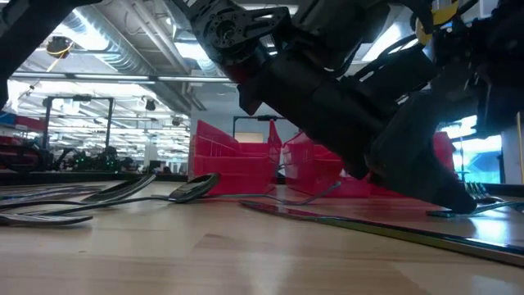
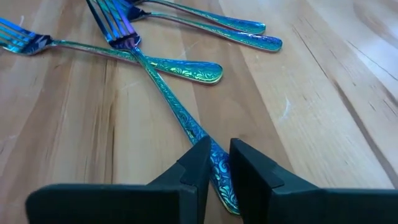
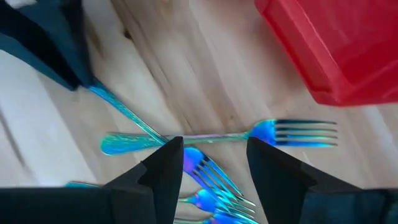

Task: Sort silverware
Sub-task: Put the purple fork into the left red bin

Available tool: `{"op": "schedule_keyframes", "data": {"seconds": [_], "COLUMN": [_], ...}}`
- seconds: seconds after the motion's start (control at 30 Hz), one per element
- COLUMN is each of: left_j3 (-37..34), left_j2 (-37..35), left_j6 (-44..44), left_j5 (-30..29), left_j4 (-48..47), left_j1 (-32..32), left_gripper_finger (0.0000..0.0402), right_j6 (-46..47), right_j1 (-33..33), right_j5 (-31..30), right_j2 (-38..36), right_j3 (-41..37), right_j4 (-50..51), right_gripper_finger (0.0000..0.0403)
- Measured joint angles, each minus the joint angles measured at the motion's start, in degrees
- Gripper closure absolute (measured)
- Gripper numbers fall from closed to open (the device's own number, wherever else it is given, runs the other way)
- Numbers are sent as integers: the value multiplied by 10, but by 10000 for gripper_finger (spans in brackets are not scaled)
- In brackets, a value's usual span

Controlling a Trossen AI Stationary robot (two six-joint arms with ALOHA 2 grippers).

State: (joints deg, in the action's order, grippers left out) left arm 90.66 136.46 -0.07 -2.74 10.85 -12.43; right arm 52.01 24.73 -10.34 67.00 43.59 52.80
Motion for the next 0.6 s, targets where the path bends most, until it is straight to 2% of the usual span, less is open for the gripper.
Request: {"op": "schedule_keyframes", "data": {"seconds": [0.3, 0.6], "left_j3": [-1, -1], "left_j2": [0, 1], "left_j6": [-26, -62], "left_j5": [-1, 11], "left_j4": [-21, -25], "left_j1": [-16, -26], "left_gripper_finger": [354, 354], "right_j6": [6, -1], "right_j1": [0, 0], "right_j5": [10, 41], "right_j2": [-8, -8], "right_j3": [0, 0], "right_j4": [-14, -113], "right_gripper_finger": [240, 240]}}
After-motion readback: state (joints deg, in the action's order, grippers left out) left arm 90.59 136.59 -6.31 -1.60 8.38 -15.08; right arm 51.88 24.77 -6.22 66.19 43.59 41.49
